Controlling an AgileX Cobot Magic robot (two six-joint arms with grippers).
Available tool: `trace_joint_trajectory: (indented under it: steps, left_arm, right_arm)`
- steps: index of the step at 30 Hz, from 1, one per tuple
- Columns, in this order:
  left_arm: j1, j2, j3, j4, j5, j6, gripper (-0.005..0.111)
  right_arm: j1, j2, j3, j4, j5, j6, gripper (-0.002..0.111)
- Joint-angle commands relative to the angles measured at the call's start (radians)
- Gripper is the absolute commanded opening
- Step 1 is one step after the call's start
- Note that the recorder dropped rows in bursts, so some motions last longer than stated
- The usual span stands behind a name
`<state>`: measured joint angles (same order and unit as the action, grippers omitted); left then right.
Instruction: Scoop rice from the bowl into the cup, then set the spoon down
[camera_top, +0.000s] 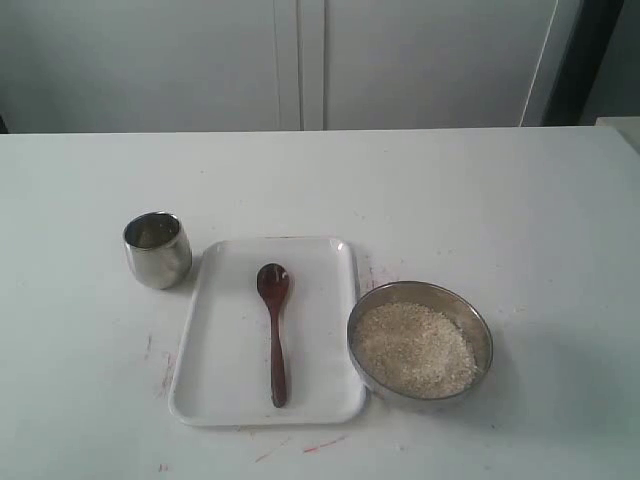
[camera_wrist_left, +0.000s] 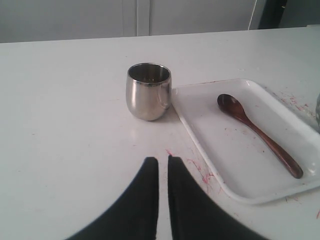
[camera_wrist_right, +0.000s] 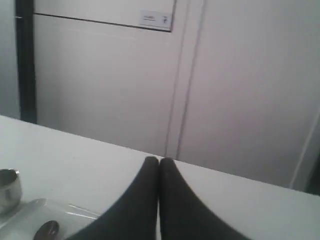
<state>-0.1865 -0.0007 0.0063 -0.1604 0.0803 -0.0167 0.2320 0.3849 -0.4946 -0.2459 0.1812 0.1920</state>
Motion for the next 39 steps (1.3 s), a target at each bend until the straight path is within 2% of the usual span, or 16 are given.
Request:
trace_joint_trajectory:
  steps: [1,2,5,9,16,21,29,36,39]
  left_arm:
    - [-0.001,0.001,-0.006,-0.01,-0.004,-0.002,0.014]
    - [-0.001,0.001,-0.006,-0.01,-0.004,-0.002,0.014]
    - [-0.001,0.001,-0.006,-0.01,-0.004,-0.002,0.014]
    - [-0.001,0.001,-0.006,-0.01,-0.004,-0.002,0.014]
    - [-0.001,0.001,-0.006,-0.01,-0.004,-0.002,0.014]
    - [-0.001,0.001,-0.006,-0.01,-0.004,-0.002,0.014]
    - [-0.001,0.001,-0.006,-0.01,-0.004,-0.002,0.014]
    - [-0.001,0.001,-0.006,-0.01,-0.004,-0.002,0.014]
    - [-0.001,0.001,-0.006,-0.01,-0.004,-0.002,0.014]
  right_arm:
    - [-0.197,-0.085,0.06,0.033,-0.023,-0.004,0.0]
    - [-0.259,-0.122,0.086,0.033,-0.021,-0.004,0.0]
    - [-0.358,-0.189,0.138,0.036,-0.011,-0.003,0.0]
    - [-0.451,-0.247,0.225,0.095,0.003,-0.002,0.0]
    - [-0.464,-0.275,0.386,0.118,0.003,-0.031,0.0]
    - [-0.517,-0.284,0.49,0.118,-0.014,-0.083,0.0]
    - [-0.507,-0.385,0.495,0.118,0.057,-0.083,0.0]
    - [-0.382,-0.385,0.495,0.115,0.161,-0.083,0.0]
    - [-0.363,-0.385,0.495,0.115,0.161,-0.083,0.0]
